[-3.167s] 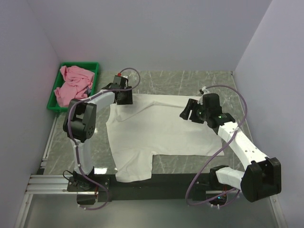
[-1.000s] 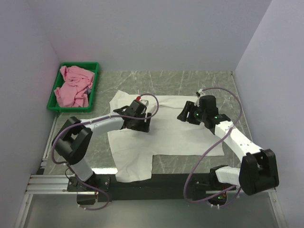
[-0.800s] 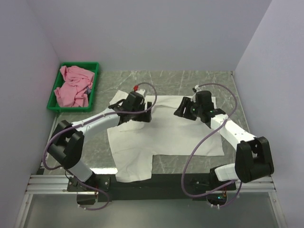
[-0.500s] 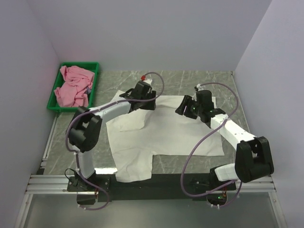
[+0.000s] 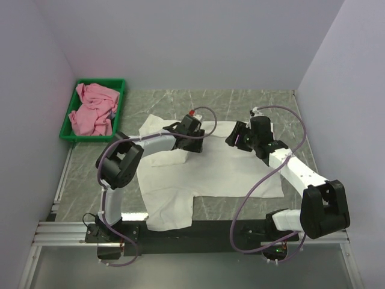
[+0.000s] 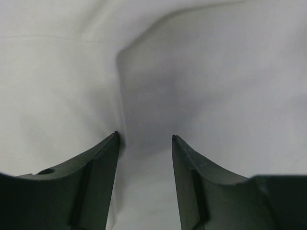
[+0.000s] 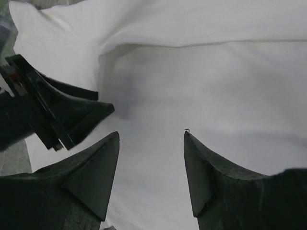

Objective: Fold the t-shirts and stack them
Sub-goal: Fold the tshirt

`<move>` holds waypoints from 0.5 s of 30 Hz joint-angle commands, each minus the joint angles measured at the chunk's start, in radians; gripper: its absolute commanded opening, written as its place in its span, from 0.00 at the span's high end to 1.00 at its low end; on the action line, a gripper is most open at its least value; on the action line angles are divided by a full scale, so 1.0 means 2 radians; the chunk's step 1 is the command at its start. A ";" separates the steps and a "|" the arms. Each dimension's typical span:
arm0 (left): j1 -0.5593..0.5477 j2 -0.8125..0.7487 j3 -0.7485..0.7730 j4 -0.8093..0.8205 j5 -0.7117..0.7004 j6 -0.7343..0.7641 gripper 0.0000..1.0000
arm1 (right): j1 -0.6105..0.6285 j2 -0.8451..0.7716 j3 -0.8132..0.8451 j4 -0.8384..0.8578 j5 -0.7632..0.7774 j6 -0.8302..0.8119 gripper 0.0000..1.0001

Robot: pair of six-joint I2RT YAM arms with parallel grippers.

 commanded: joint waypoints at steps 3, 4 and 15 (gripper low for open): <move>-0.028 -0.024 -0.029 0.024 0.018 -0.019 0.44 | -0.002 0.007 0.014 0.020 0.007 -0.010 0.37; -0.028 -0.030 -0.039 0.027 0.019 -0.023 0.43 | -0.003 0.011 0.018 0.022 0.007 -0.009 0.37; 0.043 -0.116 -0.032 0.023 -0.034 -0.060 0.33 | -0.039 0.076 0.072 0.041 0.003 0.002 0.39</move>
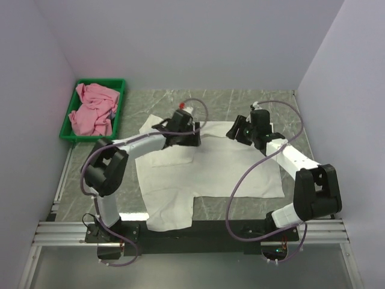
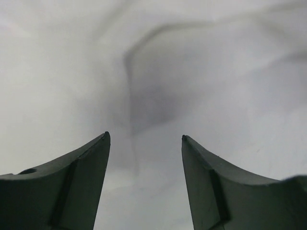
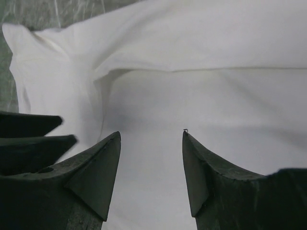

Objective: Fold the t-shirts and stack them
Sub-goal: Fold the tshirt

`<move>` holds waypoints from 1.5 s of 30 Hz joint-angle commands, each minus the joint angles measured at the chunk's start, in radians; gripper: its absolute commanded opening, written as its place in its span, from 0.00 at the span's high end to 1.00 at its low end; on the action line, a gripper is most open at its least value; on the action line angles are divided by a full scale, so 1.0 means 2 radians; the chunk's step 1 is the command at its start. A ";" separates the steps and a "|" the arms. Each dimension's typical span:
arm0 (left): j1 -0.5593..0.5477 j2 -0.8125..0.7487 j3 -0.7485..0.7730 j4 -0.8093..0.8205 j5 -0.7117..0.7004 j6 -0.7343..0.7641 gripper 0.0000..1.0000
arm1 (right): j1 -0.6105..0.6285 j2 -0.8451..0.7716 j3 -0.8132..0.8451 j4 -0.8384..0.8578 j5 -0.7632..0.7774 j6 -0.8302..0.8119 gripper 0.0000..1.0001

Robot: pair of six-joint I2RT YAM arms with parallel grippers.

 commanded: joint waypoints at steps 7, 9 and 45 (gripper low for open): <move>0.195 -0.034 0.043 -0.021 -0.050 -0.043 0.19 | -0.114 0.058 0.089 -0.006 0.018 -0.003 0.39; 0.227 -0.016 0.061 -0.028 -0.041 -0.035 0.18 | -0.142 0.078 0.107 -0.013 0.028 -0.005 0.39; 0.274 0.149 0.188 -0.029 0.039 -0.043 0.41 | -0.248 0.289 0.281 -0.077 0.049 -0.030 0.40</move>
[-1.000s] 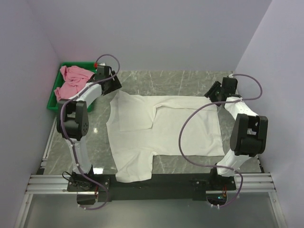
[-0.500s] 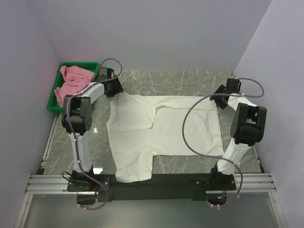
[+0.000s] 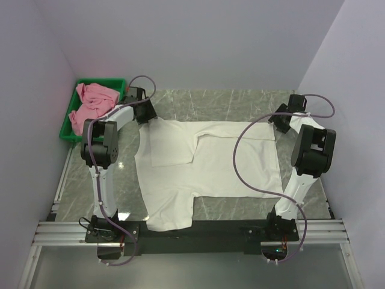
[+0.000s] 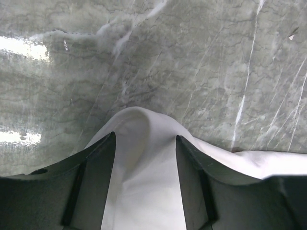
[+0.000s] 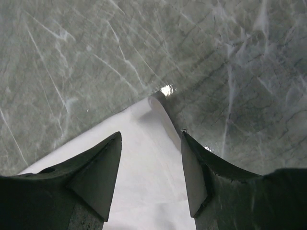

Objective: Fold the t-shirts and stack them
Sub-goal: Fold the tshirt

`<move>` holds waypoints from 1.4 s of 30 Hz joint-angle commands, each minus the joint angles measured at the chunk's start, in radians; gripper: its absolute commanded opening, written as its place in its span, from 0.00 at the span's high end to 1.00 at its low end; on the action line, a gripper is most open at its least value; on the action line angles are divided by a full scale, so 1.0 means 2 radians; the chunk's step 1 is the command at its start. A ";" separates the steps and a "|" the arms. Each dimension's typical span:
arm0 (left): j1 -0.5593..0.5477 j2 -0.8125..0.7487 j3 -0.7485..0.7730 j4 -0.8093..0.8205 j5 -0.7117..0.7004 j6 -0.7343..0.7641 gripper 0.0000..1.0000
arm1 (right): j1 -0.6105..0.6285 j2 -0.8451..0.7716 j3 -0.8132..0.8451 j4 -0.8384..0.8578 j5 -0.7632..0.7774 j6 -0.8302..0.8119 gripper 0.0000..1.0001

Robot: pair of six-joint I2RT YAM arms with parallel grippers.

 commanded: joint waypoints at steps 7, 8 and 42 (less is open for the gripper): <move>0.000 0.005 0.022 0.020 0.016 -0.007 0.51 | -0.007 0.042 0.069 -0.040 -0.006 -0.005 0.42; 0.000 0.006 0.022 0.020 0.016 -0.007 0.52 | -0.007 0.045 0.072 -0.042 -0.009 -0.005 0.42; 0.003 0.022 0.011 0.041 -0.006 -0.045 0.65 | -0.008 0.111 0.151 -0.081 -0.040 -0.006 0.72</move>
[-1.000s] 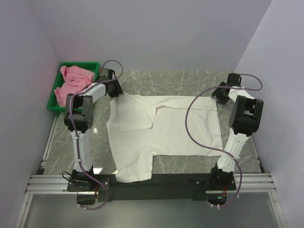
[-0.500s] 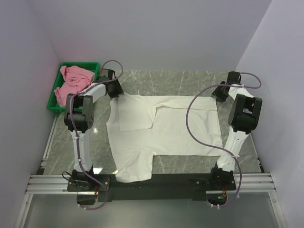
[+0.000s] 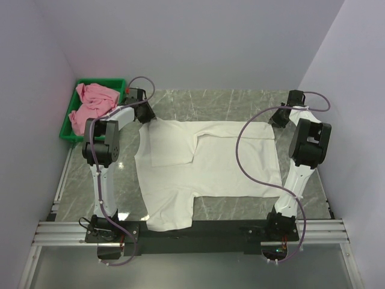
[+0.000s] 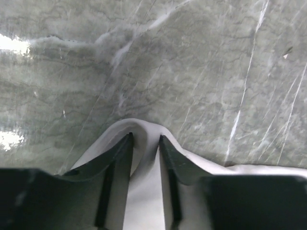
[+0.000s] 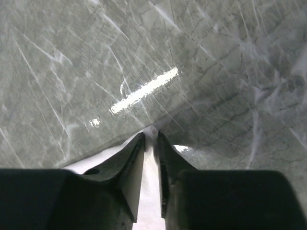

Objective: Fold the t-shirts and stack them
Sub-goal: Fold the tshirt

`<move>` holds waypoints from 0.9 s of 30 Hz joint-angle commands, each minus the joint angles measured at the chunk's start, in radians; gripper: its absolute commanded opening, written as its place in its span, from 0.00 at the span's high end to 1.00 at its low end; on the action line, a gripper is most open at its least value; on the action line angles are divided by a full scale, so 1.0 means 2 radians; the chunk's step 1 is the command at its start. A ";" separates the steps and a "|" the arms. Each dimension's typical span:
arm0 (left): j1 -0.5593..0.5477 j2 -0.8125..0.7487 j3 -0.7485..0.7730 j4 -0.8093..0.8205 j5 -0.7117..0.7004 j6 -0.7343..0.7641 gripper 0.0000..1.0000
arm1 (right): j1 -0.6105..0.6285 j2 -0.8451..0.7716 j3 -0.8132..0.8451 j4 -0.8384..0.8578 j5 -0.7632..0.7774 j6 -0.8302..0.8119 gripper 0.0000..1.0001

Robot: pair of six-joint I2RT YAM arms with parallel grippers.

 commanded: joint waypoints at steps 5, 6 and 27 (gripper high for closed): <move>0.012 -0.005 -0.020 0.028 -0.033 -0.017 0.80 | -0.006 0.019 0.028 -0.010 0.001 -0.001 1.00; 0.015 -0.009 -0.024 0.034 -0.037 -0.023 0.82 | -0.006 0.019 0.031 -0.010 0.001 -0.001 1.00; 0.035 -0.009 -0.032 0.061 0.016 -0.014 0.69 | -0.040 0.000 0.023 0.013 0.006 0.017 0.99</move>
